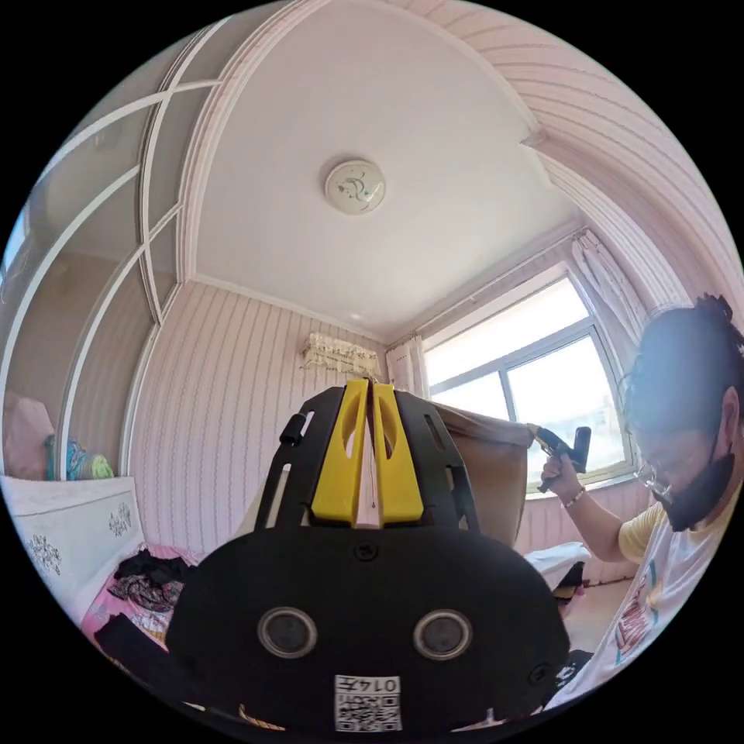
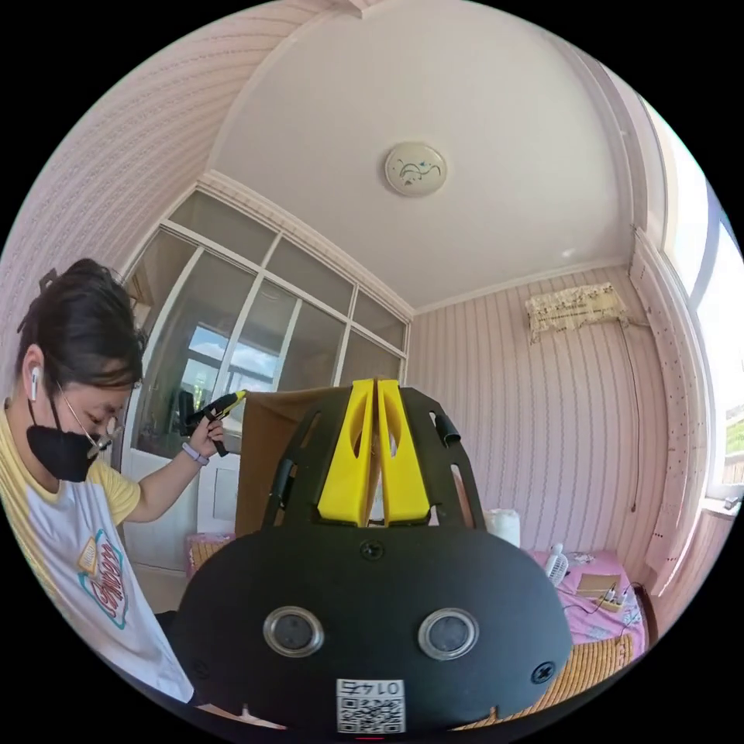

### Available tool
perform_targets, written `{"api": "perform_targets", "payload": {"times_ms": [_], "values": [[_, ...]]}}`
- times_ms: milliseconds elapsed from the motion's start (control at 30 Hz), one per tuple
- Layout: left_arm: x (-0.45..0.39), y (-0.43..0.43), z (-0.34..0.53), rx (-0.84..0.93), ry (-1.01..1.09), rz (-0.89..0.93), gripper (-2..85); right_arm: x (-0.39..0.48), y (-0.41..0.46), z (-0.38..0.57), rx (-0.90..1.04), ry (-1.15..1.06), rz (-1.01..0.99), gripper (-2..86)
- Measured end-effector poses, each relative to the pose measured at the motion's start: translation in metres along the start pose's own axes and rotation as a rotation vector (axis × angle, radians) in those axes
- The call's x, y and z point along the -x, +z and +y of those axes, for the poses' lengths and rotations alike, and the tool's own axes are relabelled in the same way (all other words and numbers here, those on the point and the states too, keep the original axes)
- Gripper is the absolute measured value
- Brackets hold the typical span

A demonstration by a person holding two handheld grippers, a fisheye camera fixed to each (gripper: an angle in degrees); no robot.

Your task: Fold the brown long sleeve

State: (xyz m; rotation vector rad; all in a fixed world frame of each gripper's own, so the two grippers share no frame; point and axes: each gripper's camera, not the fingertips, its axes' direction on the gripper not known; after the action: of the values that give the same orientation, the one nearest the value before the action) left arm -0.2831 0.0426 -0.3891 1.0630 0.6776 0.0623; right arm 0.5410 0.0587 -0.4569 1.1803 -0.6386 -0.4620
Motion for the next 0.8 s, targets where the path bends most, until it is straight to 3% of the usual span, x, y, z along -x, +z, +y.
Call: {"api": "perform_targets", "payload": {"times_ms": [167, 300, 400, 533, 600, 700, 800], "values": [[-0.047, -0.033, -0.075, -0.199, 0.173, -0.058, -1.0, 0.045, -0.011, -0.074, -0.092, -0.201, 0.014, 0.1], [-0.044, -0.022, -0.075, -0.161, 0.162, -0.091, -1.0, 0.032, 0.013, -0.083, 0.004, -0.196, 0.008, 0.1], [-0.01, 0.014, -0.033, 0.012, 0.091, -0.137, -1.0, -0.02, 0.067, -0.038, 0.256, -0.051, 0.038, 0.1], [0.071, 0.104, 0.067, 0.413, -0.165, -0.227, -1.0, -0.12, 0.168, 0.088, 0.717, 0.261, 0.145, 0.1], [0.093, 0.138, 0.108, 0.54, -0.225, -0.258, -1.0, -0.159, 0.188, 0.133, 0.783, 0.437, 0.188, 0.0], [0.108, 0.182, 0.121, 0.585, -0.219, -0.276, -1.0, -0.197, 0.197, 0.125, 0.68, 0.522, 0.236, 0.0], [0.105, 0.198, 0.07, 0.37, -0.165, -0.214, -1.0, -0.196, 0.185, 0.064, 0.338, 0.413, 0.226, 0.0]]}}
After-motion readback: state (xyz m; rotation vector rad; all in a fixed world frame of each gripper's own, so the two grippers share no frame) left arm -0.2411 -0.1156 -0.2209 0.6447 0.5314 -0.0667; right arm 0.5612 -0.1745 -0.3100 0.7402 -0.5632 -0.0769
